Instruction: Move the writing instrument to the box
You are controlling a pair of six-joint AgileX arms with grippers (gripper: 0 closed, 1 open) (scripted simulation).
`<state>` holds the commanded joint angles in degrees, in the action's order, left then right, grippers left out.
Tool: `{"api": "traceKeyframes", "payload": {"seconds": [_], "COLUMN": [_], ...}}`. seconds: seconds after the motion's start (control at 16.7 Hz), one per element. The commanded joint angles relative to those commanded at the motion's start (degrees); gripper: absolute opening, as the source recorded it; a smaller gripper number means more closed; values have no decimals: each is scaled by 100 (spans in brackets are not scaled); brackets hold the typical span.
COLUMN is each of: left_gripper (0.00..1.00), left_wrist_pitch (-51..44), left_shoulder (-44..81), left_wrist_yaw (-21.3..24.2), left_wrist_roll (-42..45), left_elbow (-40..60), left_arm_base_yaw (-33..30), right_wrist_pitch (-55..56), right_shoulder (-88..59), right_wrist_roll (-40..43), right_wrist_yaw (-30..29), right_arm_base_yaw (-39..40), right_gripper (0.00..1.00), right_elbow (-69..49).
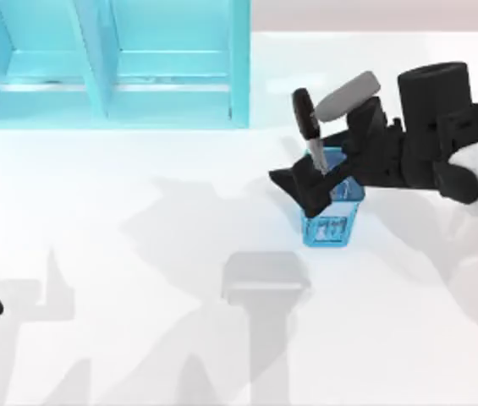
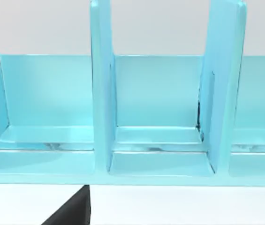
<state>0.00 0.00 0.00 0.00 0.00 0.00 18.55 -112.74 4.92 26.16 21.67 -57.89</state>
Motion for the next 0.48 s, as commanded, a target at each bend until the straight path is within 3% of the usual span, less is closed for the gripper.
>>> {"api": "traceKeyframes", "payload": {"seconds": [0.24,0.48], "left_gripper": [100,100], "left_wrist_pitch": [0,0], "left_shoulder": [0,0], "left_wrist_yaw": [0,0], "left_wrist_roll": [0,0], "left_elbow": [0,0], "left_arm_base_yaw": [0,0], "right_wrist_pitch": [-872,-2521], "right_shoulder": [268,856], "right_wrist_roll": [353,986], "right_wrist_yaw": [366,968], "right_arm_base_yaw": [-505,-1264], "right_gripper": [0,0], "right_elbow": [-347,-910]}}
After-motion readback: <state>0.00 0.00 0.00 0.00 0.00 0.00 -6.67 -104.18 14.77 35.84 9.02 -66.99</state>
